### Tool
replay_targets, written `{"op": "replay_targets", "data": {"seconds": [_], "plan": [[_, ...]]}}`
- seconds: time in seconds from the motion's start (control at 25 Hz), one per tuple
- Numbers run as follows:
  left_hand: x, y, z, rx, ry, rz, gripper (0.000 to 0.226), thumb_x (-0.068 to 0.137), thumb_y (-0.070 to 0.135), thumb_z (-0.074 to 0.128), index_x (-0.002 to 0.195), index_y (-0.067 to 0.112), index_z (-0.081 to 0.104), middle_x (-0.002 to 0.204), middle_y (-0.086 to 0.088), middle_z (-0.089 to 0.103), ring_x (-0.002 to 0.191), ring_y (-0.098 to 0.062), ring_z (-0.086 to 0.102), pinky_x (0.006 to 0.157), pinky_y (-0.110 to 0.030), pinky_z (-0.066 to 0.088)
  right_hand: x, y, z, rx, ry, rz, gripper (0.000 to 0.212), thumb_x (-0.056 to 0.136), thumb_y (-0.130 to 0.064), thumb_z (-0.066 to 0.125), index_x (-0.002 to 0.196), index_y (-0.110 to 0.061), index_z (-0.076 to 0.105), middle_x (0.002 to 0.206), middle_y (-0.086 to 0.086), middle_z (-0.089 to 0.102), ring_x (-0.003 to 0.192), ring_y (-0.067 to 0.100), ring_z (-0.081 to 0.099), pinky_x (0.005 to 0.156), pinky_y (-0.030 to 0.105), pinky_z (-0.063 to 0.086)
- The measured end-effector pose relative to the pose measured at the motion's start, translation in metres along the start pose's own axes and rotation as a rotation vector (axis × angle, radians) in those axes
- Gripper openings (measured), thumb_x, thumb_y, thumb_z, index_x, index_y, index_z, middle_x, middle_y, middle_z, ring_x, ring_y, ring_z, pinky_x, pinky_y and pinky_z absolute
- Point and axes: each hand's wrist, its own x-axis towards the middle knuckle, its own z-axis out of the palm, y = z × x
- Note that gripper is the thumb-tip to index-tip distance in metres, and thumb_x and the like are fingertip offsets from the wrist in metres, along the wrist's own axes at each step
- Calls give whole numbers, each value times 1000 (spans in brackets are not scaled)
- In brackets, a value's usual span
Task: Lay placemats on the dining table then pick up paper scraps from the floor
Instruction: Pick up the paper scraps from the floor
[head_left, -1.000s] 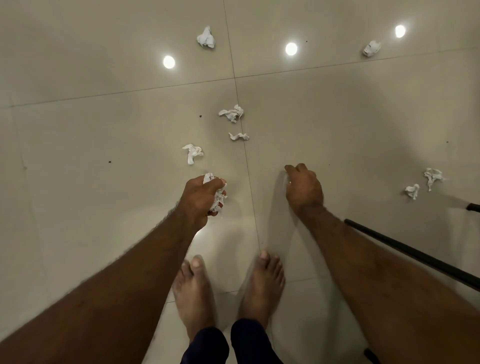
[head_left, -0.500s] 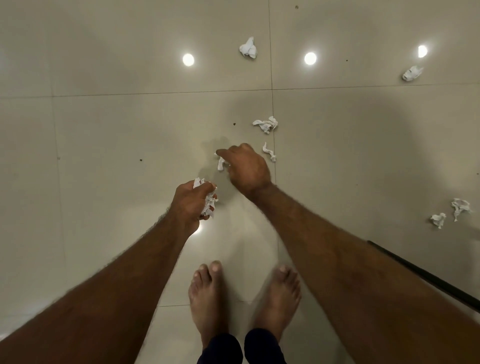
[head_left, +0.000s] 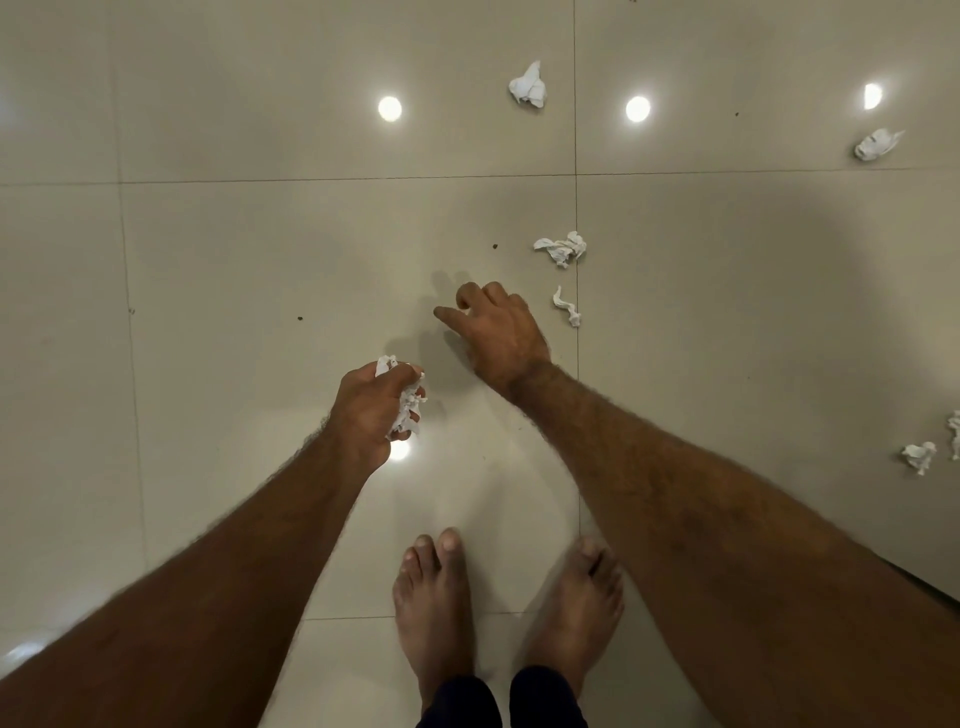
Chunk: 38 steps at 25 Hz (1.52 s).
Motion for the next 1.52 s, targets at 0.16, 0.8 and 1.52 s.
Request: {"op": "replay_targets", "data": {"seconds": [0.16,0.8,1.52], "plan": [[0,3,10,-9,-8,-10,14,90,12,69,77,11,64,70,-12,61,47,-21,45,46,-21,32,-2,3,4,47,-45,10,49,75,-4,71,120,-21,63,124,3,62,111,30,53,72,39,54],[4,11,35,-11,-55,7,7,91,12,67,86,9,66,74,-12,62,45,-20,45,45,-20,33,31,109,-56,80,35,279,47,74,1,64,120,-11,66,106,12,66,97,37,55,75,38,49],[-26,1,71,-118,-112,-54,7,91,10,65,91,6,58,72,-13,57,42,-19,41,42,-19,30,-68,56,-35,335,-29,436,41,84,-1,57,121,-14,68,104,10,71,101,33,57,82,33,45]]}}
